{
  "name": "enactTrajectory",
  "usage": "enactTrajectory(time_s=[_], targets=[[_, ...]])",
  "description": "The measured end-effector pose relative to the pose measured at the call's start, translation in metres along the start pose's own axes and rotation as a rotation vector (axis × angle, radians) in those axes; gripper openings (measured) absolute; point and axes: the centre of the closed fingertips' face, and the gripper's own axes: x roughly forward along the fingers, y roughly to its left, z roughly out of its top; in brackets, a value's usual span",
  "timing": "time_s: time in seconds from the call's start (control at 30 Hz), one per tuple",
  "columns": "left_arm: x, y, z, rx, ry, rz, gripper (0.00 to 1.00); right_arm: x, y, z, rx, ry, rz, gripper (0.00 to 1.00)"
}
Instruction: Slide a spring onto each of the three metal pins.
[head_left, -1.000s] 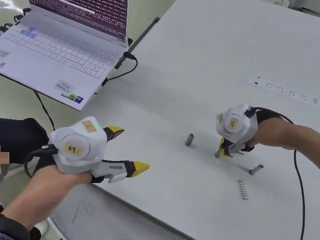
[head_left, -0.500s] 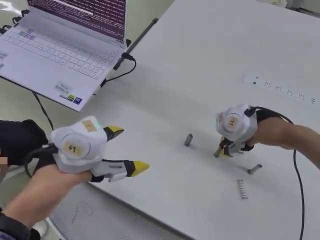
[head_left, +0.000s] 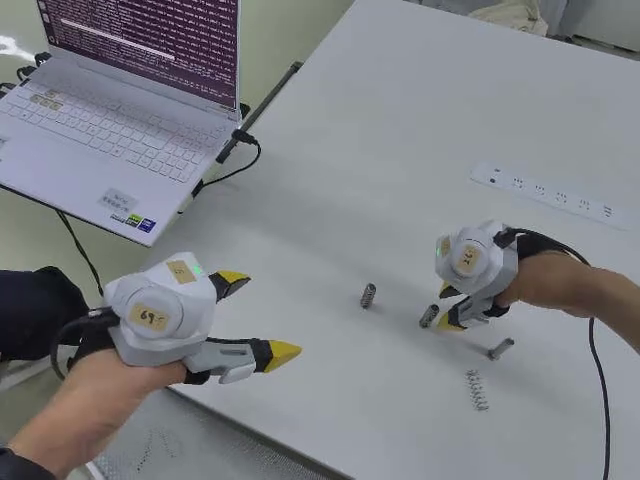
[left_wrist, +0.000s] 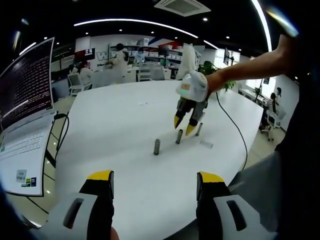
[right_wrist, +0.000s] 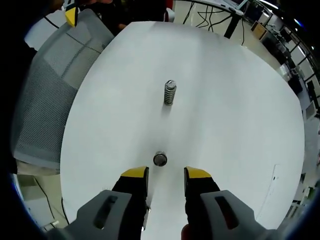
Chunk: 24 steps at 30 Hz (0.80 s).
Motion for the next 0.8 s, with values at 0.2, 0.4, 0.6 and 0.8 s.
enactTrajectory(time_s=[0.2,0.4,0.6,0.8], targets=[[-0.001,-0.004,0.001,0.006,-0.002,-0.003,0.63,-0.005,-0.001,-0.006,0.023,-0.005,-0.022,0.28],[-0.002,-0.005,0.0,0.004,-0.004,-0.004,0.63,-0.011,0.003,-0.011,0.046,-0.012,-0.034,0.3],[-0.002,-0.005,0.002,-0.012,-0.012,0.0,0.63,-0.022,0.004,-0.006,0.168,-0.1,-0.067,0.31],[0.0,-0.009,0.0,-0.026,-0.011,-0.001,0.62,-0.031,0.015,-0.007,0.284,-0.189,-0.064,0.34]])
